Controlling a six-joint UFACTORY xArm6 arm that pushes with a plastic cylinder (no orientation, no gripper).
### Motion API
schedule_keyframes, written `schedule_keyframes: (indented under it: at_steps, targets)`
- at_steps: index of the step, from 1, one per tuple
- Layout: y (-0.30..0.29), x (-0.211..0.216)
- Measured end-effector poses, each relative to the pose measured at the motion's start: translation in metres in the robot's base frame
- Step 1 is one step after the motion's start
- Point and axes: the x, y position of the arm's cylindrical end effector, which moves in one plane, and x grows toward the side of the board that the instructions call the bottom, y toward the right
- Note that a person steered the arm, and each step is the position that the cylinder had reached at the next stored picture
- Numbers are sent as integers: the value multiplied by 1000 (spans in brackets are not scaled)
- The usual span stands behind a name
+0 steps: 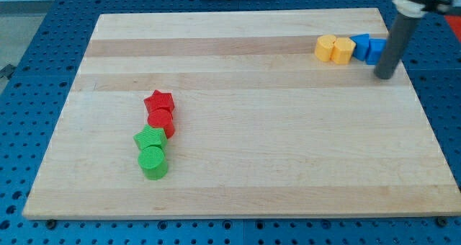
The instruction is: Move the blue blocks along with the yellow blocks towards the left
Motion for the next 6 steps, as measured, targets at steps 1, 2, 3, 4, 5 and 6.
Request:
schedule_keyframes:
  at_steps: [1, 2, 3, 4, 5, 6]
  targets:
    - [54, 8]
    - [76, 5]
    - [73, -26]
    - [61, -47]
    - [31, -49]
    - [-12, -49]
